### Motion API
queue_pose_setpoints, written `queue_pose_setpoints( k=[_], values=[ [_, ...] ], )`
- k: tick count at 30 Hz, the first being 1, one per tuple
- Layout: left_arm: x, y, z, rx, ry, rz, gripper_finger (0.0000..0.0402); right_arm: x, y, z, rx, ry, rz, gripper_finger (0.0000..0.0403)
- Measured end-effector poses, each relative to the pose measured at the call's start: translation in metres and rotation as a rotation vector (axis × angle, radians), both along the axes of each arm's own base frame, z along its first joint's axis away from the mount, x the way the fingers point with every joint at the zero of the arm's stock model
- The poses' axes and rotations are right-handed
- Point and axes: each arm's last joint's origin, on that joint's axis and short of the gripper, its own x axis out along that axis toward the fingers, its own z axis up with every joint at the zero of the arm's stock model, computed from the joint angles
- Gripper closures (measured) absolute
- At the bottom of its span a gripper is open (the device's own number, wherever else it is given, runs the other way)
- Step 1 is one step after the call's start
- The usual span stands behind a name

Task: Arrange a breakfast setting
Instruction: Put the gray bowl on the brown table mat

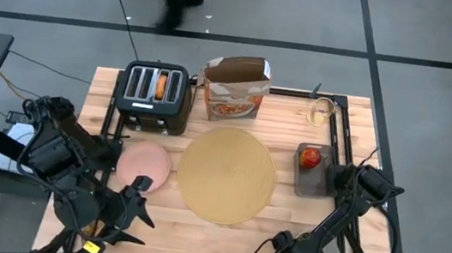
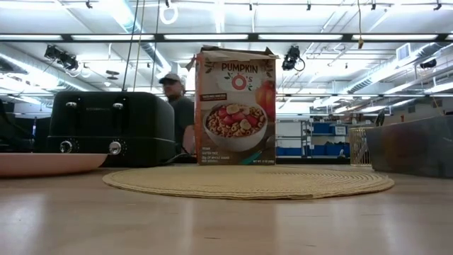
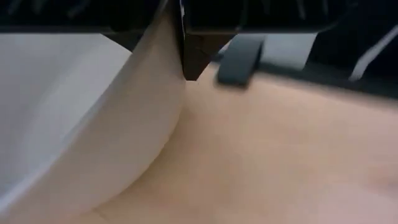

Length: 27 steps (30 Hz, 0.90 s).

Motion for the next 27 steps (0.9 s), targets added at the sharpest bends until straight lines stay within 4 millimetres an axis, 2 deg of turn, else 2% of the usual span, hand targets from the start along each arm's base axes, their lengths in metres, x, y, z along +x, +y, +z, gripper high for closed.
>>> queue_pose_setpoints(
  k=[4,7,10,12,16,18,24,27],
  values=[
    [-0.004,0.003,0.003,-0.005,-0.009,0.011,0.0221,0.027,-0.006,0.045,0.024,-0.135,0.124,0.0394],
    [-0.005,0.002,0.002,-0.001,-0.003,0.012,0.0221,0.047,-0.023,0.075,-0.014,-0.246,0.271,0.0394],
    [-0.006,0.003,0.002,-0.014,0.010,0.030,0.0221,0.065,-0.046,0.095,-0.056,-0.334,0.483,0.0394],
    [-0.008,0.001,0.002,-0.025,0.015,0.047,0.0221,0.078,-0.061,0.101,-0.061,-0.400,0.678,0.0394],
    [-0.015,-0.003,0.002,-0.043,0.016,0.104,0.0221,0.101,-0.090,0.102,-0.125,-0.493,1.160,0.0394],
    [-0.018,-0.005,0.001,-0.050,0.010,0.138,0.0221,0.112,-0.106,0.097,-0.175,-0.497,1.341,0.0394],
    [-0.027,-0.010,0.001,-0.048,-0.033,0.235,0.0221,0.131,-0.163,0.066,-0.240,-0.358,1.591,0.0394],
    [-0.028,-0.010,0.001,-0.040,-0.051,0.263,0.0221,0.135,-0.181,0.040,-0.244,-0.327,1.707,0.0394]
  ],
)
